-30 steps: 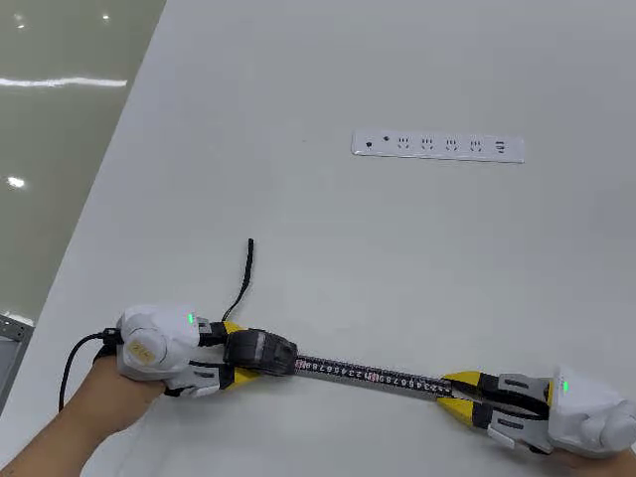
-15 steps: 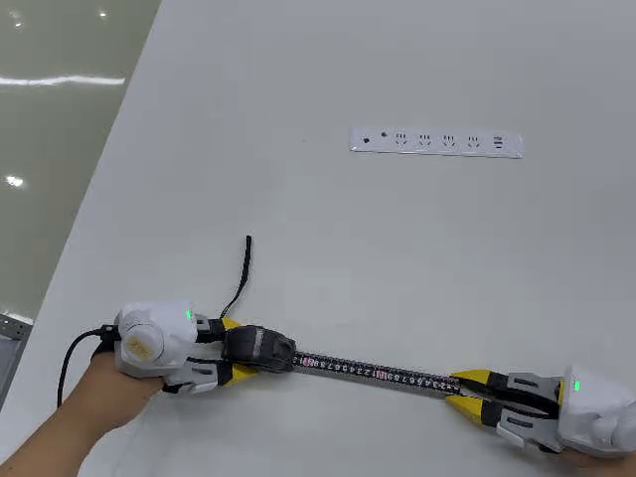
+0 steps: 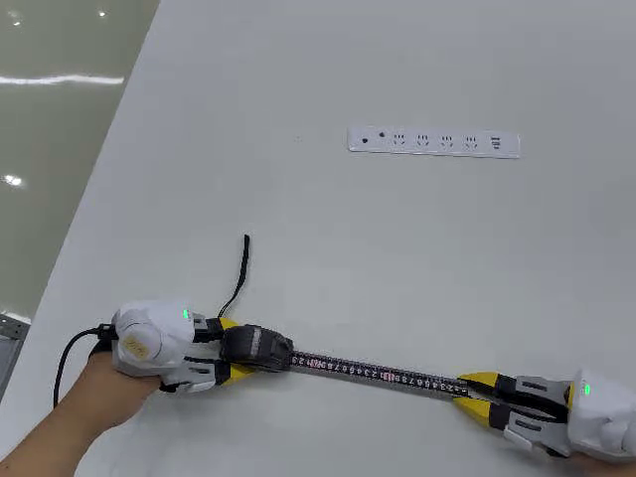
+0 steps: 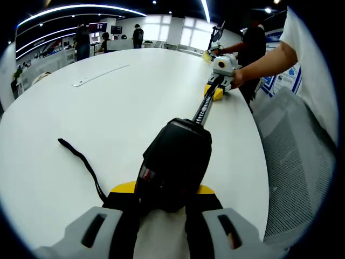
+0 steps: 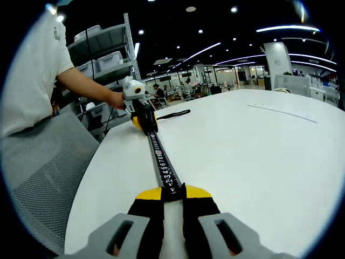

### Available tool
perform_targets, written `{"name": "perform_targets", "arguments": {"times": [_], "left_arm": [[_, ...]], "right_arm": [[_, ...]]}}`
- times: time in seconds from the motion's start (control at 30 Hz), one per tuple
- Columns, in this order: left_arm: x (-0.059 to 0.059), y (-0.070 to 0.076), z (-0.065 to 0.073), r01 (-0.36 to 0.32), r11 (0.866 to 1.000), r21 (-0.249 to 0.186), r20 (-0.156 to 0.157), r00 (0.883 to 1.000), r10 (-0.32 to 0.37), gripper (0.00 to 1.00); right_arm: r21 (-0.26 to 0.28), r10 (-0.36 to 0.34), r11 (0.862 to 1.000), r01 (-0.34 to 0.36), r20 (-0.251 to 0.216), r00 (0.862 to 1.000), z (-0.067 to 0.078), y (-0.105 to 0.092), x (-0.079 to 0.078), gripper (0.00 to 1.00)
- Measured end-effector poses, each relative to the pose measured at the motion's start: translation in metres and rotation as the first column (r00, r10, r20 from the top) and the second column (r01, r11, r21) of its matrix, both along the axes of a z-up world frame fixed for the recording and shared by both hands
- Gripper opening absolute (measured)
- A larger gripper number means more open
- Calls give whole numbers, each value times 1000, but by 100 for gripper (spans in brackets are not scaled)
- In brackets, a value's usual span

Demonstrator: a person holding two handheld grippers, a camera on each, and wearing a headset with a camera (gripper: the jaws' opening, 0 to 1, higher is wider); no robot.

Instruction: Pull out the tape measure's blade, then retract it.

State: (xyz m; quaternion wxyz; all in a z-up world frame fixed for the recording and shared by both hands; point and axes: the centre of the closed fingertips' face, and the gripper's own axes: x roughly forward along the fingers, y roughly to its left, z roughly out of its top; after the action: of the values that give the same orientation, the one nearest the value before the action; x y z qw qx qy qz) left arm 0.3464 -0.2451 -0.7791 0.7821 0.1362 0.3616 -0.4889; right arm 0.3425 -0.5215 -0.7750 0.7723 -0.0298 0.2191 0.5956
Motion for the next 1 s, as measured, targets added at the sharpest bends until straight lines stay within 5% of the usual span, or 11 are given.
{"name": "perform_targets", "arguments": {"times": [1.0], "left_arm": [[-1, 0, 0, 15, 1000, 19, 11, 1000, -15, 30]], "right_arm": [[9, -13, 1000, 14, -28, 1000, 3, -6, -5, 12]]}}
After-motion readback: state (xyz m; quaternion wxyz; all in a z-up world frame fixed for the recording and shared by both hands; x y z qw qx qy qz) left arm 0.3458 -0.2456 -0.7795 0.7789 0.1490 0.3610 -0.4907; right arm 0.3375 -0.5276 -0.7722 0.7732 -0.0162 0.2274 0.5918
